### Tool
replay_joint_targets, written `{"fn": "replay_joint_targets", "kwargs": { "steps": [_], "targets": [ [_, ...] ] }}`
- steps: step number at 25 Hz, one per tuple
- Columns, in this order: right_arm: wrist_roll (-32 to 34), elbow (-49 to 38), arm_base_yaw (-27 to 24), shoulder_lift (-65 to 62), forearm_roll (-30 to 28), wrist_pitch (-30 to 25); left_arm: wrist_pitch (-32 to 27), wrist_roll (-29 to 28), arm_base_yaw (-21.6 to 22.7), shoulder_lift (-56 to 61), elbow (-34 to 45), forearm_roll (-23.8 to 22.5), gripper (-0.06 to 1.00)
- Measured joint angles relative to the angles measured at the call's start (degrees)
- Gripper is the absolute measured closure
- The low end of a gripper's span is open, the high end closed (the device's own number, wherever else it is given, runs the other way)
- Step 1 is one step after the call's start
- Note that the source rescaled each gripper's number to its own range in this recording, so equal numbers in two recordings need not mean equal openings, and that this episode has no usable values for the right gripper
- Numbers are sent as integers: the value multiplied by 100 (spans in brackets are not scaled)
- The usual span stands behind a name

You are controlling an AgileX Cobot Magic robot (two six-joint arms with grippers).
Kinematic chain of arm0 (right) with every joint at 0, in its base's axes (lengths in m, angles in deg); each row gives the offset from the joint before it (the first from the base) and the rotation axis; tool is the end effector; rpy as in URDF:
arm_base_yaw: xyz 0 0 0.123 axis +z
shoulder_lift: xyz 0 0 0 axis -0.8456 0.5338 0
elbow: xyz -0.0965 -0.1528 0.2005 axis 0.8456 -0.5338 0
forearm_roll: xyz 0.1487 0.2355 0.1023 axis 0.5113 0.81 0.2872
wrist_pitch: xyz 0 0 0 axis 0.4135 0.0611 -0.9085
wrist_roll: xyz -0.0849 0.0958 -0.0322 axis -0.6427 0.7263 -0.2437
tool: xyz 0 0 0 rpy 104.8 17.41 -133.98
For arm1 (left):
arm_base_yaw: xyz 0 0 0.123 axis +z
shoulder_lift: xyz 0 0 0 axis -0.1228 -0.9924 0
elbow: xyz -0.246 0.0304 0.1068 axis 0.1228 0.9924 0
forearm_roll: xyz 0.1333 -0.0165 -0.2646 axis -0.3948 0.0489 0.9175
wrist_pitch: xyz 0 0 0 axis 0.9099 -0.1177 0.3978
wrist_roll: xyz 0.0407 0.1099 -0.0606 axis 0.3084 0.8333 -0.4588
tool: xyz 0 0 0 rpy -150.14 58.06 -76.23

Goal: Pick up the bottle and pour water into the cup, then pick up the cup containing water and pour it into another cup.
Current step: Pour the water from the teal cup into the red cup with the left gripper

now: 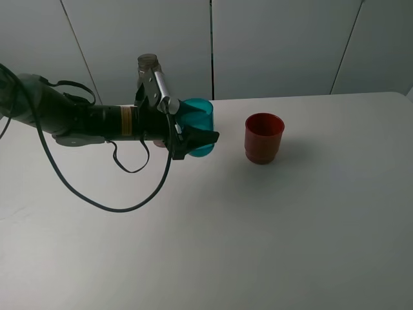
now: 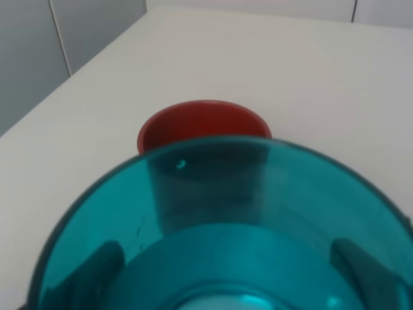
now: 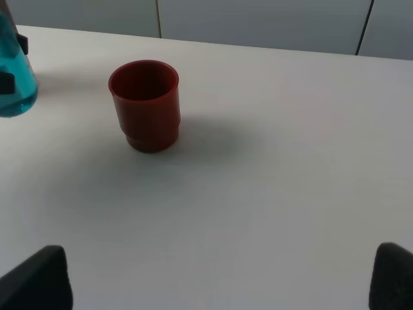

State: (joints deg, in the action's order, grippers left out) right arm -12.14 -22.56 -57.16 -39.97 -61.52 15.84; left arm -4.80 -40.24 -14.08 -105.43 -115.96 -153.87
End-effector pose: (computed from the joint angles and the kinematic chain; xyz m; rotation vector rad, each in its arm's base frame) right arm 0.0819 0.0213 0.2787 -0.1970 2.0588 0.1129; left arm 0.3666 -0.2461 0.0616 1.1383 1.5690 -0.8447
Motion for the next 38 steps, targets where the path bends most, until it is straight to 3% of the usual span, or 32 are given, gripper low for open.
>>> {"fn": "replay_joint_targets", "kwargs": {
  "steps": [9,17,25,38],
  "targets": [
    [0,0,0,0,0,0,-1093,-704,-489,263,-695,0,81],
    [0,0,0,0,0,0,-1962,-903,-820,263,-1461,-36,81],
    [0,0,0,0,0,0,-2793,-940,-901,263,-1980,-485,81],
    [0,0,0,0,0,0,-3446,-867,-1038,263,-2279,-1095,81]
  ]
}}
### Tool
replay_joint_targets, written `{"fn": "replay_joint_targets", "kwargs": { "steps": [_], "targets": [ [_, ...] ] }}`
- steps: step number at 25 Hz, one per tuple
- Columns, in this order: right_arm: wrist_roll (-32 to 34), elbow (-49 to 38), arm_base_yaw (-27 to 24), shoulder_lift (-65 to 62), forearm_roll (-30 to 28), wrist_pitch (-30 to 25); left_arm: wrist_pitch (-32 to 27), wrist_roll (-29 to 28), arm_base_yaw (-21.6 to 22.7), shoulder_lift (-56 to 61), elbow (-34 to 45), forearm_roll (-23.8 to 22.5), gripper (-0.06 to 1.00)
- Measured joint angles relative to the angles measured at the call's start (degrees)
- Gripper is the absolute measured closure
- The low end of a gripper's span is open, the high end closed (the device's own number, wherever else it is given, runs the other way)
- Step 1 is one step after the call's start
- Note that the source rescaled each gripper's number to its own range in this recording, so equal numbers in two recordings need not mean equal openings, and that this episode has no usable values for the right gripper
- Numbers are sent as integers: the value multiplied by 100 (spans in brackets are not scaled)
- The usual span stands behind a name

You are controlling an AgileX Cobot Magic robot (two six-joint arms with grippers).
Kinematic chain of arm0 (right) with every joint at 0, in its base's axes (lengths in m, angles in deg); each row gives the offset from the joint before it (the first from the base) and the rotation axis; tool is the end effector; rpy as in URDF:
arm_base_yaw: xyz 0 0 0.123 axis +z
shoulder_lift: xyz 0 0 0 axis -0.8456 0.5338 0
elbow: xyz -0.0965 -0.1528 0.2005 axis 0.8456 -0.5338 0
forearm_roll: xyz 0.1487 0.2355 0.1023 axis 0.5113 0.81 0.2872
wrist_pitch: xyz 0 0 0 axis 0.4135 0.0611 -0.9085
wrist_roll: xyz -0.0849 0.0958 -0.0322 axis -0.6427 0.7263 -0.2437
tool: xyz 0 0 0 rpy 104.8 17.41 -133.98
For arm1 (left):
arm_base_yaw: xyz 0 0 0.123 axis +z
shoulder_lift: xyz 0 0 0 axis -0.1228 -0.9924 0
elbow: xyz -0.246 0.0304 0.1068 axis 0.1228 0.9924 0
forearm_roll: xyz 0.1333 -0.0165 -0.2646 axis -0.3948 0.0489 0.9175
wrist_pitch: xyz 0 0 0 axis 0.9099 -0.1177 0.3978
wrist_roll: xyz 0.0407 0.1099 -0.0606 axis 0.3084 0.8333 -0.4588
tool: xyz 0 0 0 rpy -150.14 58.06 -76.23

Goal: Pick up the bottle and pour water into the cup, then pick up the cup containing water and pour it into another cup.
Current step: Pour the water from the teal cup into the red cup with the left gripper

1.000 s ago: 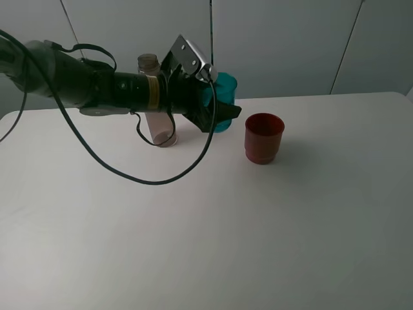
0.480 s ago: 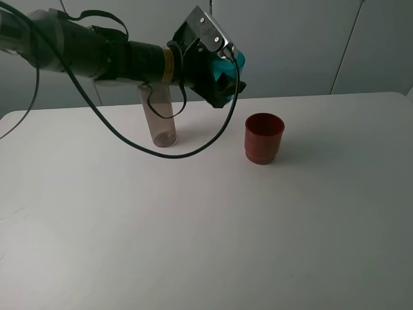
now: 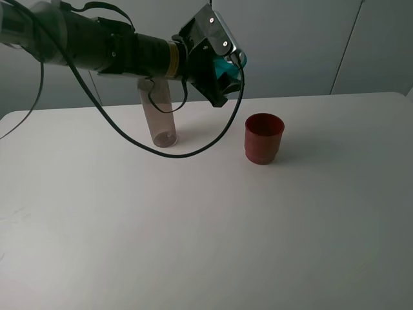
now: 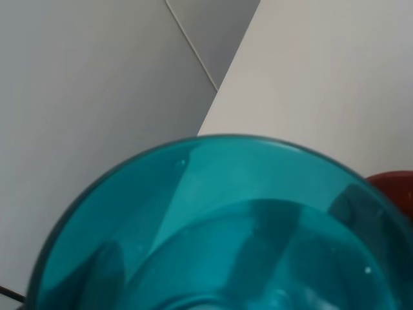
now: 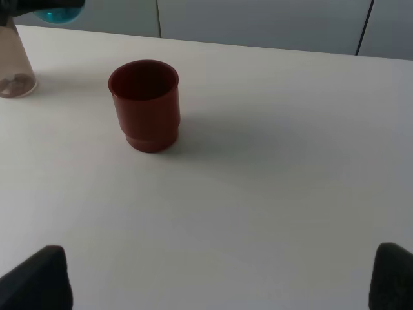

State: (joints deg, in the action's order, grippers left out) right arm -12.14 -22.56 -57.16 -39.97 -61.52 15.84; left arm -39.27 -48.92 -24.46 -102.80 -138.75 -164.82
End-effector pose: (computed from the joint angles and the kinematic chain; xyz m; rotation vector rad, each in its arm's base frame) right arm 0.0819 0.0213 0.2787 -0.1970 2.0588 0.1129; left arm 0.4331 -0.3181 0.1531 1.2661 1.5411 -0.3136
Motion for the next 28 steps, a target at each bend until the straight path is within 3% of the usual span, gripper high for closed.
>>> {"fn": "replay_joint_targets", "kwargs": {
  "steps": [11,28],
  "targets": [
    [0,0,0,0,0,0,-271,192,-29,0,-10,-205,81],
    [0,0,0,0,0,0,-368,223,-73,-386,-374,-132,81]
  ]
}}
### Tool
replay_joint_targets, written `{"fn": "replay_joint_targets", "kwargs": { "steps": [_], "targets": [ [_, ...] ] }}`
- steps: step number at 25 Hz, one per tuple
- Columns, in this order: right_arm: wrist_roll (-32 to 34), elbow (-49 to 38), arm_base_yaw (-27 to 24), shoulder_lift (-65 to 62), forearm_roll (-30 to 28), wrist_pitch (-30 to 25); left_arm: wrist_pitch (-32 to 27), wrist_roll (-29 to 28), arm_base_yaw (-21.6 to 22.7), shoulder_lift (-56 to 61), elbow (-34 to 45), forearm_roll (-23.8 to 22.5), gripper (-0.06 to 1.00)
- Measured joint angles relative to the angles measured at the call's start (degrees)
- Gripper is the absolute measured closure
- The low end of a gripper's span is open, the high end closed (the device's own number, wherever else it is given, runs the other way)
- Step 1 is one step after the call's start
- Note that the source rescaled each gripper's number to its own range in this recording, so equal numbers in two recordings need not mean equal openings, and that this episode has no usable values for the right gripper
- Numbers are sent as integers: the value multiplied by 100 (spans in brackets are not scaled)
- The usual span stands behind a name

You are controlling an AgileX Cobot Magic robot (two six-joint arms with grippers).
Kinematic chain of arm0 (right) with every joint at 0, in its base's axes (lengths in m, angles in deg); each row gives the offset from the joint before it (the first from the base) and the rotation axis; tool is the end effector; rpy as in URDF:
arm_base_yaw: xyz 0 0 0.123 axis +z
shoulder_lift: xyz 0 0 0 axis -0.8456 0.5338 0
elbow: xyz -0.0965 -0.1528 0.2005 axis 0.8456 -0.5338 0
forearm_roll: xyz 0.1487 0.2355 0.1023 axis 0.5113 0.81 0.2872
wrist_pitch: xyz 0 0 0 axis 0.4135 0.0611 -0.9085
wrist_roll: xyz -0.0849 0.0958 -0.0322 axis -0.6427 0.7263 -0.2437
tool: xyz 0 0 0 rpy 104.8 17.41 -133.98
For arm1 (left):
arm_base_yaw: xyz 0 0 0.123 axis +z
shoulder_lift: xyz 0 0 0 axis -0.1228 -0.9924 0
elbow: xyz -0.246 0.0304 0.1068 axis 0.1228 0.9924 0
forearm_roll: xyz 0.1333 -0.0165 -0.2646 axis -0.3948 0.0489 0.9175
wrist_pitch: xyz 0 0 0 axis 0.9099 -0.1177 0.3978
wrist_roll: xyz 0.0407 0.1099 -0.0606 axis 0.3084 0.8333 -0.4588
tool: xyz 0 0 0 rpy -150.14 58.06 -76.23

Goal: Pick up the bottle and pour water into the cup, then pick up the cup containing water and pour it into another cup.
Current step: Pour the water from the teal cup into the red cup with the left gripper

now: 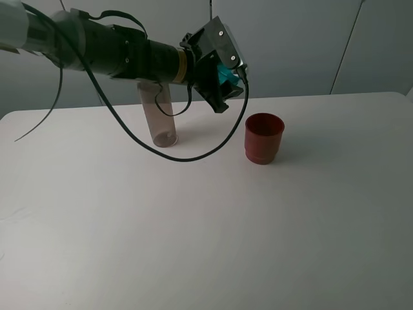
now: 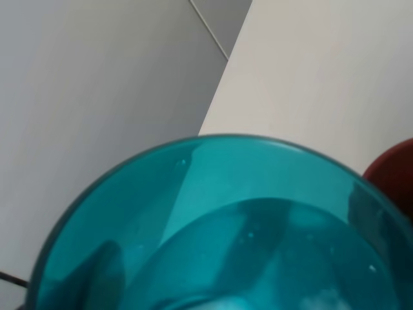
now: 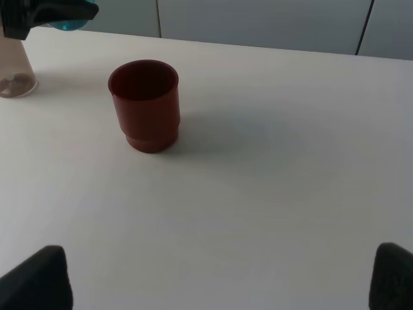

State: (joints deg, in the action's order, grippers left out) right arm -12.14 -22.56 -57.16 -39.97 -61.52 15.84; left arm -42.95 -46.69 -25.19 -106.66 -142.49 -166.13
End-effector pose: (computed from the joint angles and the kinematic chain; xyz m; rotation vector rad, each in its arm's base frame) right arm 0.0819 0.0213 0.2787 -0.1970 2.0588 0.1129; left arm 0.4455 -0.3251 0.1372 1.3125 1.5388 -0.2228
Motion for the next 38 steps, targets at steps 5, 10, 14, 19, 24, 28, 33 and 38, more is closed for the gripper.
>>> {"fn": "replay_joint_targets", "kwargs": {
  "steps": [5,10,14,19,24,28,33,38],
  "targets": [
    [0,0,0,0,0,0,0,0,-42,-249,-282,-20,81],
    [0,0,0,0,0,0,0,0,-97,-426,-491,-160,81],
    [0,0,0,0,0,0,-116,0,-118,-510,-626,-238,81],
    [0,0,0,0,0,0,-272,0,-154,-548,-706,-371,81],
    [0,0,0,0,0,0,-269,0,-157,-569,-716,-435,81],
    [0,0,0,0,0,0,-269,0,-157,-646,-716,-474,81],
    [0,0,0,0,0,0,-393,10,-187,-651,-716,-521,81],
    [0,0,0,0,0,0,-521,39,-216,-651,-716,-625,81]
  ]
}}
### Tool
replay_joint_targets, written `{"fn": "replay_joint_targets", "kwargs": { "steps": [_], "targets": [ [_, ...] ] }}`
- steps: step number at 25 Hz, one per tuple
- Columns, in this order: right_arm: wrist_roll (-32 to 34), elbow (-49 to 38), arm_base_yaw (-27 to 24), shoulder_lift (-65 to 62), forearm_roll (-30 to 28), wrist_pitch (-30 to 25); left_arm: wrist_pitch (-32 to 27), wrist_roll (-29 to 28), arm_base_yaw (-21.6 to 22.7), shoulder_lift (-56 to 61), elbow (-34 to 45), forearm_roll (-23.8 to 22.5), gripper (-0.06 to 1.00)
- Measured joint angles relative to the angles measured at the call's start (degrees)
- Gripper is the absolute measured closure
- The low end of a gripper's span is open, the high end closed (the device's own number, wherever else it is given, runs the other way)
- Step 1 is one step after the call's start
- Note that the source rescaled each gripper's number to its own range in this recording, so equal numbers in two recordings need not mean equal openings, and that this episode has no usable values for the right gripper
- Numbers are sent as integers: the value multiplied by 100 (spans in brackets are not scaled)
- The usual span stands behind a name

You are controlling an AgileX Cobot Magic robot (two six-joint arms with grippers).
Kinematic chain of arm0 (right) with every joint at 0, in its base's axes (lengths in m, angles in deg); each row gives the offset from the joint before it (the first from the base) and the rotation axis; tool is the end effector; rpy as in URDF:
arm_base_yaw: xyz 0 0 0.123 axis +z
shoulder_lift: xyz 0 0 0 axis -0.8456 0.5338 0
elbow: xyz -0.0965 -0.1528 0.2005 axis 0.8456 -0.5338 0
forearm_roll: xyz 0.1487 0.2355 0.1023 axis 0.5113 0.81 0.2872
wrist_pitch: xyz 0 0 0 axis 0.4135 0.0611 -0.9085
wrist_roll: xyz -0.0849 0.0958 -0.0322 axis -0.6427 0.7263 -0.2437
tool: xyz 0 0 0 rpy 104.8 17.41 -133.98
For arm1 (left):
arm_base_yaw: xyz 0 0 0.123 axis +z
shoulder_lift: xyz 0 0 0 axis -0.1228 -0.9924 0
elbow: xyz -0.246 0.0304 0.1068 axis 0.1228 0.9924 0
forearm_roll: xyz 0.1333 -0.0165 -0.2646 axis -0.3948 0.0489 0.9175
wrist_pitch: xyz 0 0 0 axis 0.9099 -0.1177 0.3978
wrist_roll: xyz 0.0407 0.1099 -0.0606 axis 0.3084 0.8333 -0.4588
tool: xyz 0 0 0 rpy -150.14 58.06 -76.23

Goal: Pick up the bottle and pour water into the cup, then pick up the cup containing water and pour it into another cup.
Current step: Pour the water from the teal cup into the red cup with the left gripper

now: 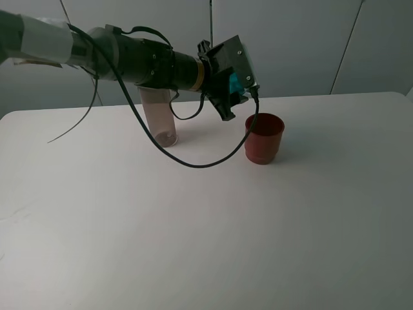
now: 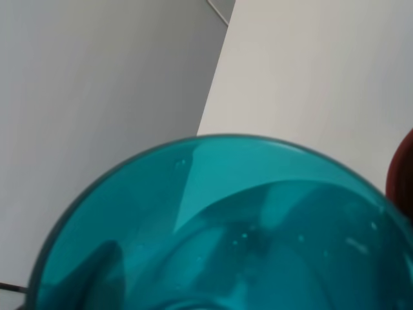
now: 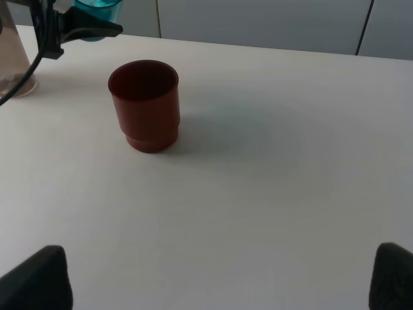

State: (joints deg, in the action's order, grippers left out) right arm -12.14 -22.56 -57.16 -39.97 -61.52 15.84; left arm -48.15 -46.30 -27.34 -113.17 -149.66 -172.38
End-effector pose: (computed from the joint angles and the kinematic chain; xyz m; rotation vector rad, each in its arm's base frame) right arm 0.0819 0.0213 0.2787 -0.1970 2.0588 0.1129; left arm 0.4591 -0.3465 0.1142 1.4160 1.4951 -0.0893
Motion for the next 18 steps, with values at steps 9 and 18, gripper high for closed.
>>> {"fn": "replay_joint_targets", "kwargs": {
  "steps": [9,18],
  "targets": [
    [0,0,0,0,0,0,-127,132,-121,0,0,-82,81],
    [0,0,0,0,0,0,-302,156,-190,0,0,-83,81]
  ]
}}
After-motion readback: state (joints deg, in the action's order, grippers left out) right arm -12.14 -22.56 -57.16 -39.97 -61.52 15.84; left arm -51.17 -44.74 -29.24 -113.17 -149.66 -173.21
